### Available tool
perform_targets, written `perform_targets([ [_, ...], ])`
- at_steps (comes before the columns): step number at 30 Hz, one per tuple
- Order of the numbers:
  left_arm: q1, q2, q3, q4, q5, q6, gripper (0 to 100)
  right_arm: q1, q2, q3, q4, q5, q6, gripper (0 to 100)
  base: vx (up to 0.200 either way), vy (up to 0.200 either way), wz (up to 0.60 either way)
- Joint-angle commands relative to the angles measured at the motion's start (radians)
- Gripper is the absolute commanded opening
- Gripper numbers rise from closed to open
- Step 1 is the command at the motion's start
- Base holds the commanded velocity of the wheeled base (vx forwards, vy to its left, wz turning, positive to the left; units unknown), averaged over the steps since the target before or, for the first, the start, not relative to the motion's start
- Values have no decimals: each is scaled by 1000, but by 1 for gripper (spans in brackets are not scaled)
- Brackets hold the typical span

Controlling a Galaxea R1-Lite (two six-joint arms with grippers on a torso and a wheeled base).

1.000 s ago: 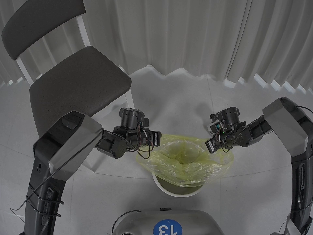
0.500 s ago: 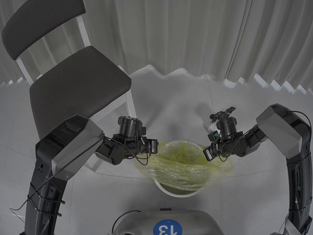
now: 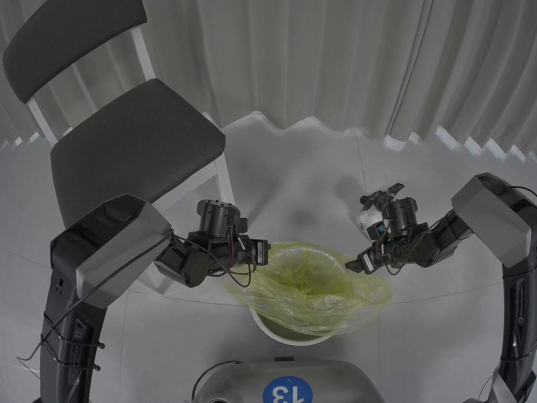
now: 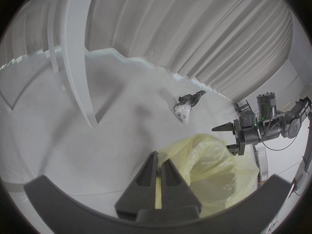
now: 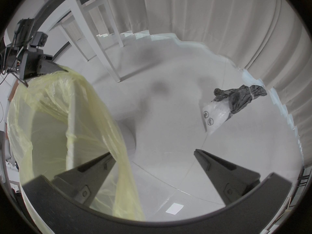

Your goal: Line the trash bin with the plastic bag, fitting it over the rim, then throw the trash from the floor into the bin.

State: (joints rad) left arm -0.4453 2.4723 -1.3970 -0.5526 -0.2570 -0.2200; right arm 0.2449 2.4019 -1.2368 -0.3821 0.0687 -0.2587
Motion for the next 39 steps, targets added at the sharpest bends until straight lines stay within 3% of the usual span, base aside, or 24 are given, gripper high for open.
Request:
perform_targets([
  [1, -3, -4, 4, -1, 1, -1, 100, -6, -50, 30, 0, -4, -2, 100, 0, 0, 0],
  [8, 22, -49, 99, -17, 1, 2, 100, -6, -150, 96, 0, -6, -4, 100, 0, 0, 0],
  [22, 46, -236, 421, -291, -14, 10, 100, 7, -325, 223, 0, -6, 1, 100, 0, 0, 0],
  [25, 48, -268, 457, -316, -14, 10, 100, 14, -343, 231, 0, -6, 7, 100, -200, 0, 0],
  [31, 65, -285, 472, -342, -7, -1, 100, 47, -374, 234, 0, -7, 47, 100, -100, 0, 0],
  [39, 74, -297, 605, -593, -7, 1, 100, 163, -403, 243, 2, -7, 81, 100, 0, 0, 0],
])
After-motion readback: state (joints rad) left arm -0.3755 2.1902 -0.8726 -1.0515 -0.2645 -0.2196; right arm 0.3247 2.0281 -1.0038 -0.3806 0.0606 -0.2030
